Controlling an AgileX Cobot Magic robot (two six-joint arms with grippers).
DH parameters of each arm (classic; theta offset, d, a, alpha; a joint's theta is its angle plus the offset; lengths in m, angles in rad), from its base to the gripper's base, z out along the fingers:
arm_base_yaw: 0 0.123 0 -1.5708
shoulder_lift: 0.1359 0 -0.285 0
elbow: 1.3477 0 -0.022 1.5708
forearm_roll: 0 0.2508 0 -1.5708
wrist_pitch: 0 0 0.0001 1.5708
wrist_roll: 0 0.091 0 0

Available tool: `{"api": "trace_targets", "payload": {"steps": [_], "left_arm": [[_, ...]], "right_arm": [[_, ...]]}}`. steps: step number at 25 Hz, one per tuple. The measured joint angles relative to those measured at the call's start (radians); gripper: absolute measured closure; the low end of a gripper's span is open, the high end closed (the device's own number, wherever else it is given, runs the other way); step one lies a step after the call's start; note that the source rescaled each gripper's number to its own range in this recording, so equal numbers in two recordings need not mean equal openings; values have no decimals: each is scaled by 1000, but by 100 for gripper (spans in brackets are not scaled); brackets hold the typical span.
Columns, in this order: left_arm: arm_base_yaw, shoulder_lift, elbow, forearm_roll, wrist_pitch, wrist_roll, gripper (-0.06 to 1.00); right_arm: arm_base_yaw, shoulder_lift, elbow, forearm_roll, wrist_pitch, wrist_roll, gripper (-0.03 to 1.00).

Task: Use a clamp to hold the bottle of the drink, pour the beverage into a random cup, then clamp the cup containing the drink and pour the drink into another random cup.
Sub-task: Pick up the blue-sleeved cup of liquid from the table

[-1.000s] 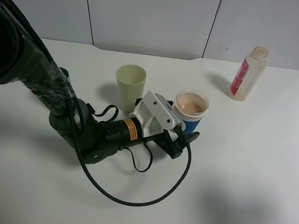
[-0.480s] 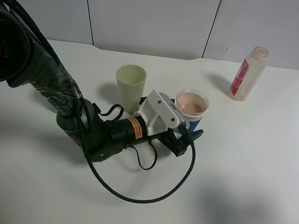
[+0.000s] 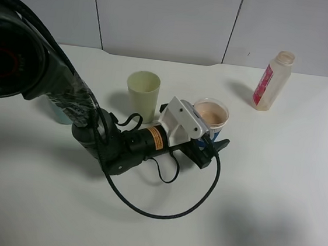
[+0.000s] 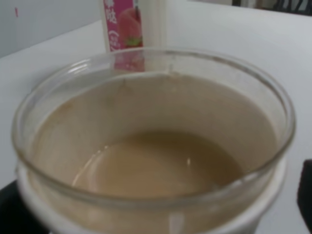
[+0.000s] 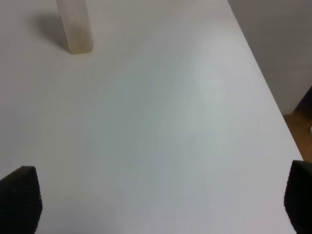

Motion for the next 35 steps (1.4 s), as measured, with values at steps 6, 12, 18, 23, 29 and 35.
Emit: {"api": "trace_targets", "payload": {"steps": [6,12,18,23,29,35], "left_arm": [[0,26,-53,14,0,0,-6],[0,54,-100,31,-2,-2,-6],[0,59,-100,36,-2,-8,-6],[0,63,-100,36,-2,-9,-6],[0,79,-109,37,-1,-9,-6],[0,85,-137,36,-2,-9,-6]], "right_arm": [[0,0,0,0,0,0,-3],[0,0,0,0,0,0,-3],[0,0,0,0,0,0,-3],[0,0,0,0,0,0,-3],[0,0,0,0,0,0,-3],[0,0,0,0,0,0,-3]]}}
